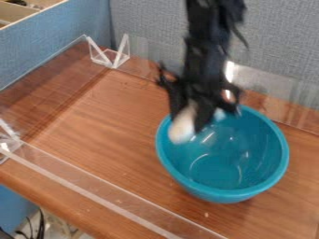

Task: Remove the mushroom from inside the blue bowl and put it on the table

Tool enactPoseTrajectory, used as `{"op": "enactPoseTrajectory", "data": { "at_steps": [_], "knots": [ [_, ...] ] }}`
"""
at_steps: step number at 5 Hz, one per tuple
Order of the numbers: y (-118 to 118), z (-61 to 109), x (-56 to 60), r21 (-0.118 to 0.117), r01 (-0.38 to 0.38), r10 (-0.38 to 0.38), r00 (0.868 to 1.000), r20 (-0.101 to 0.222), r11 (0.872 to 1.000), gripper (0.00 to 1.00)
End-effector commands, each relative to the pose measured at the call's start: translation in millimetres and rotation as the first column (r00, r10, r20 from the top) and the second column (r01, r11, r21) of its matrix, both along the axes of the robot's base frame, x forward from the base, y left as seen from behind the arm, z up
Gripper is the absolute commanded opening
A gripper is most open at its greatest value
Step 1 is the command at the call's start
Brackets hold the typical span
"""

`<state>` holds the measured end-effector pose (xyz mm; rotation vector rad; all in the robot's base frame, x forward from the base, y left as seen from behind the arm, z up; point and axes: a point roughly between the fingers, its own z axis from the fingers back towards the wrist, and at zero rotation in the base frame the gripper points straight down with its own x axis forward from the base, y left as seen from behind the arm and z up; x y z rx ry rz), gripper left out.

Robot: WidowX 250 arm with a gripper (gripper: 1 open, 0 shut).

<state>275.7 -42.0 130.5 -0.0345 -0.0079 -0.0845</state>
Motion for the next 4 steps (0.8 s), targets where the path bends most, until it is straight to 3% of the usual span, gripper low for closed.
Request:
{"op": "enactPoseTrajectory", "data": {
  "at_steps": [1, 3, 4],
  "knots": [
    [39, 23.1, 4.9, 0.013, -0.055, 0.054, 0.997, 0.056, 0.998, 0.00],
    [97, -16.0, -9.6, 0.033, -0.112, 0.113, 0.993, -0.026, 0.993, 0.00],
    [103, -35.0, -12.4, 0.042, -0.109, 0.112, 0.992, -0.064, 0.993, 0.00]
  ]
}}
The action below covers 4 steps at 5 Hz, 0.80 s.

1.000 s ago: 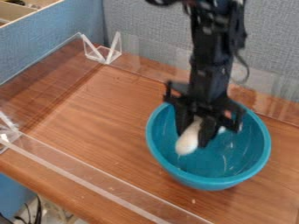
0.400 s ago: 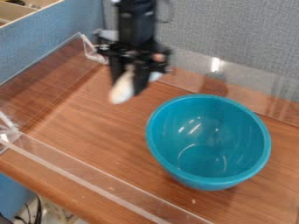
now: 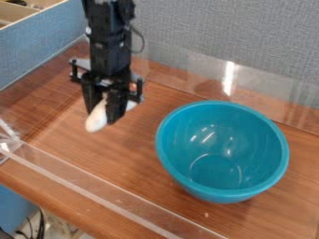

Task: Remove the mushroom from inside the blue bowl and put it on the table

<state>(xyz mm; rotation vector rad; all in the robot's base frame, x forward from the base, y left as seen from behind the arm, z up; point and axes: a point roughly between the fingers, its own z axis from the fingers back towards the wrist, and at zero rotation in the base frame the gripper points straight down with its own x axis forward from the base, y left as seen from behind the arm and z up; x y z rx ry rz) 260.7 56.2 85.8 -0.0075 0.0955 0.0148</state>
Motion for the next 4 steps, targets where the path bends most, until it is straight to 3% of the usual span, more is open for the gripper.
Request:
{"op": "enactPoseTrajectory", "data": {
  "at_steps": [1, 3, 4],
  "knots": [
    [6, -4.5, 2.4, 0.013, -0.004, 0.004, 1.000, 0.011, 1.000, 0.00],
    [6, -19.0, 2.9, 0.012, 0.005, -0.005, 1.000, -0.017, 1.000, 0.00],
    [6, -21.5, 2.8, 0.010, 0.004, -0.004, 1.000, -0.021, 1.000, 1.00]
  ]
}}
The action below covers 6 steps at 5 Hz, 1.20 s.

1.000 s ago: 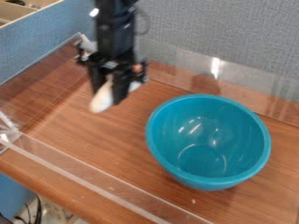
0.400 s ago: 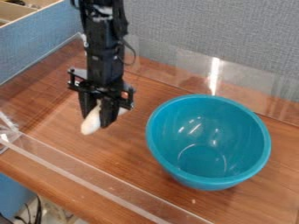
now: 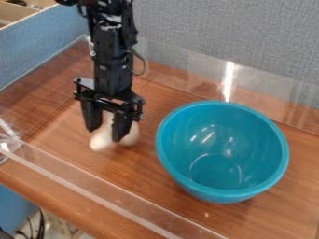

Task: Remove the mushroom from inside the blue bowl and put it on the table

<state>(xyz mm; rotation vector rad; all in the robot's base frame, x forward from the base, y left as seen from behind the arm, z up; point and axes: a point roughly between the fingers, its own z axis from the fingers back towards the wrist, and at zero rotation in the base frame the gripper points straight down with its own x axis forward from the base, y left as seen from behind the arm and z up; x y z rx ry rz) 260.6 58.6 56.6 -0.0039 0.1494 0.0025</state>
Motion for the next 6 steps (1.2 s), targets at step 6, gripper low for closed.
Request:
{"op": "enactPoseTrajectory", "data": {
  "at_steps": [6],
  "knots": [
    [6, -12.3, -0.6, -0.008, -0.025, 0.025, 0.999, 0.029, 1.000, 1.00]
  ]
}}
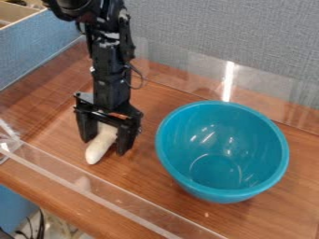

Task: Remove the mushroom from inside the blue bowl and put it on the table

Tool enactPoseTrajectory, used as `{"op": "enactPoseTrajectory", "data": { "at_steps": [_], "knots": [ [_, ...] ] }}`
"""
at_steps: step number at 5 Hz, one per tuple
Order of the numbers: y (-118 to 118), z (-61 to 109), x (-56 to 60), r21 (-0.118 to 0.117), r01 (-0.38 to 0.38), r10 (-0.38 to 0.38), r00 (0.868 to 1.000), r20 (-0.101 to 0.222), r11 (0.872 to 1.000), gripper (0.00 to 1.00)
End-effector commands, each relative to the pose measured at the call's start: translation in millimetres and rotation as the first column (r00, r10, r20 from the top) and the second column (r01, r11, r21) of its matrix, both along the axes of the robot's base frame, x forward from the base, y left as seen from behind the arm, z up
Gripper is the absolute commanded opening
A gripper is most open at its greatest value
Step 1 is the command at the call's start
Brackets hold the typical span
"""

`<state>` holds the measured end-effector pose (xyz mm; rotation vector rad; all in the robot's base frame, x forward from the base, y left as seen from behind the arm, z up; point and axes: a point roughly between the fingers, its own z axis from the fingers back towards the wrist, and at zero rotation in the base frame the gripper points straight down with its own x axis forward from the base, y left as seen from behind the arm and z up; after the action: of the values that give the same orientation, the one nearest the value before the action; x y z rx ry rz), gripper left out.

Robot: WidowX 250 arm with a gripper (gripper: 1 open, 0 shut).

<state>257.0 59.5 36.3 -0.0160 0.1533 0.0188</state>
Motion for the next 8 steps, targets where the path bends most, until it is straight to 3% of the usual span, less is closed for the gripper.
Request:
{"op": "enactPoseTrajectory", "data": {
  "at_steps": [1, 2, 3, 4, 6, 8],
  "knots": [
    [6, 4.4, 2.7, 0.001, -0.009, 0.008, 0.999, 0.032, 1.000, 1.00],
    [7, 1.6, 2.4, 0.000, -0.009, 0.009, 0.999, 0.032, 1.000, 0.00],
    [7, 3.1, 1.9, -0.003, -0.004, 0.004, 0.999, 0.037, 1.000, 0.00],
    [9, 9.9, 1.1, -0.004, -0.011, 0.011, 0.999, 0.044, 1.000, 1.00],
    [13, 41.7, 1.0, -0.001, -0.022, 0.022, 0.995, 0.098, 1.000, 1.00],
    [17, 60.3, 6.5, 0.005, -0.031, 0.030, 0.990, 0.135, 1.000, 1.00]
  ]
}}
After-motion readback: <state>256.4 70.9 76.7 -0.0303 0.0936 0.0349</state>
